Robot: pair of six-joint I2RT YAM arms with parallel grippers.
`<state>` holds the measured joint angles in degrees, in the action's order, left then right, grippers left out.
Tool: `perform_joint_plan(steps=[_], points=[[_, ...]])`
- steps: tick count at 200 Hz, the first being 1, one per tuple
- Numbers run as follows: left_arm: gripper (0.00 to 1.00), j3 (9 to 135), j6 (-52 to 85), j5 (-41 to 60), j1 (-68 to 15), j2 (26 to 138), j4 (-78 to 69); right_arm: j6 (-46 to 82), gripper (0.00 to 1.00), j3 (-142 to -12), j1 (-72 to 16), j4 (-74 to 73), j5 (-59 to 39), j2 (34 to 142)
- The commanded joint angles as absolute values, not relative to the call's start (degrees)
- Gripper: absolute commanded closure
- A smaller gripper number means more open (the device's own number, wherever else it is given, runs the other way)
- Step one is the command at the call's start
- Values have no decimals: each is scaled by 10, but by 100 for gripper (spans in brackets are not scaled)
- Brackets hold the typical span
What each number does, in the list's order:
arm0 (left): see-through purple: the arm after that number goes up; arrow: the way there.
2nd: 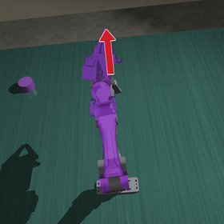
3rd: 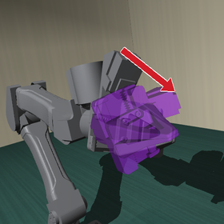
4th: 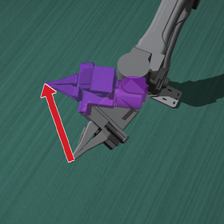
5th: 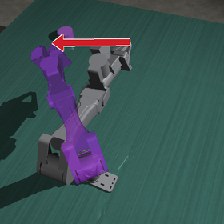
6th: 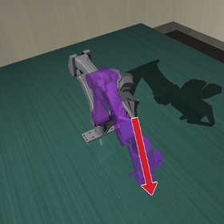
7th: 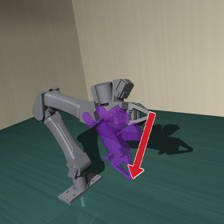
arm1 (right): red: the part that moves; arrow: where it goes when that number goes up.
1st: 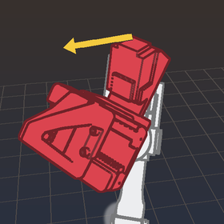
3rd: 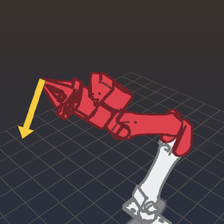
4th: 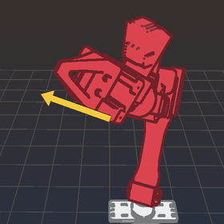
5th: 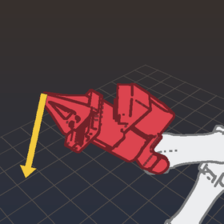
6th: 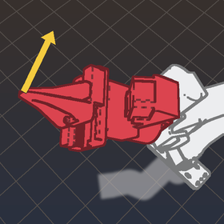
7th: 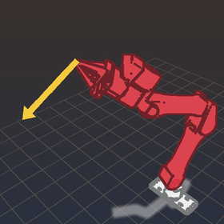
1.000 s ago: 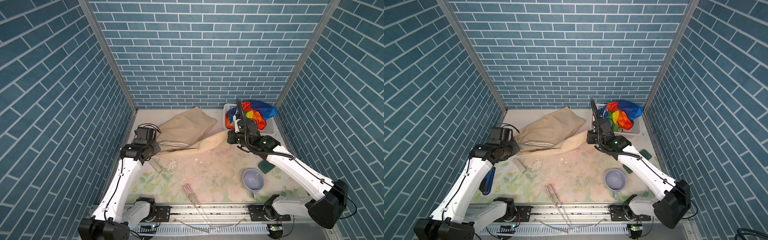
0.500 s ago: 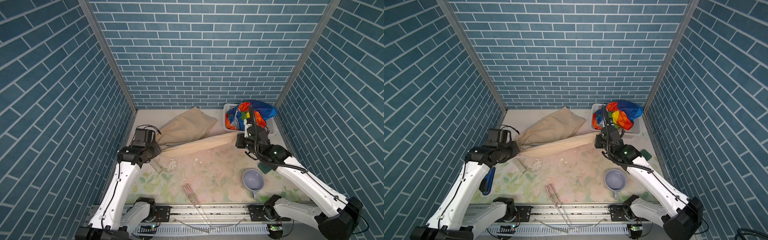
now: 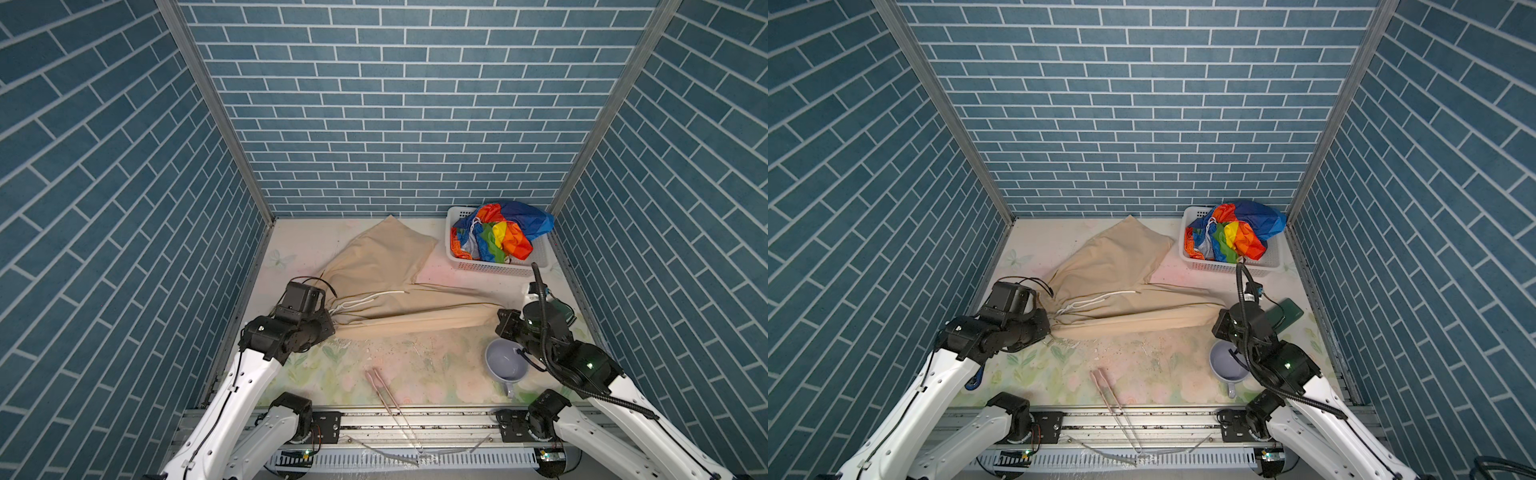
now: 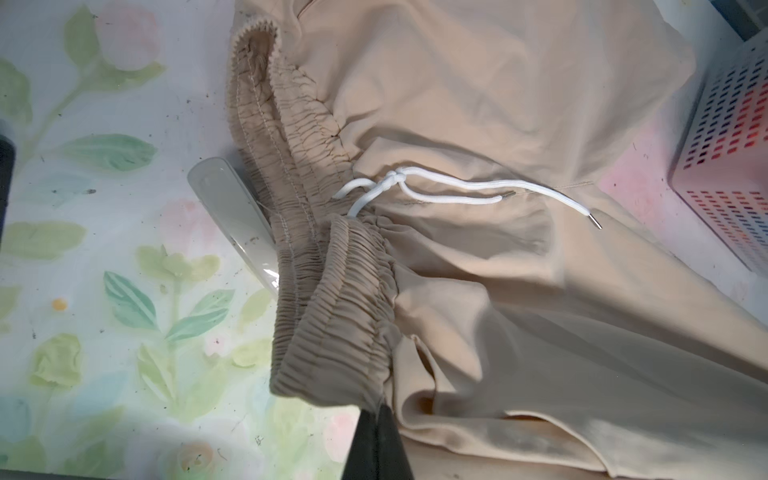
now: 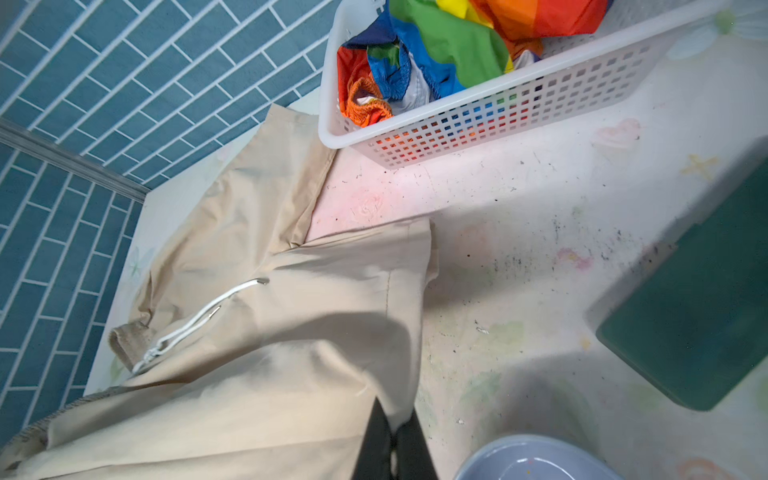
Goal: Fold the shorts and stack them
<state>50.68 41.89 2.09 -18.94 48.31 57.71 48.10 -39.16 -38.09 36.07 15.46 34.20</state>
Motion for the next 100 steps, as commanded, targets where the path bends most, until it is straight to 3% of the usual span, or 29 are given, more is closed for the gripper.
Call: perform_joint_plan(steps=[1, 51, 100], points=[[100, 509, 438, -47, -205, 475, 622, 529, 100, -381, -381, 433, 224, 320], [100, 495, 445, -65, -210, 460, 643, 506, 100, -404, -383, 430, 269, 310], [100, 547, 420, -123, -208, 489, 650, 351, 100, -552, -382, 342, 255, 519]])
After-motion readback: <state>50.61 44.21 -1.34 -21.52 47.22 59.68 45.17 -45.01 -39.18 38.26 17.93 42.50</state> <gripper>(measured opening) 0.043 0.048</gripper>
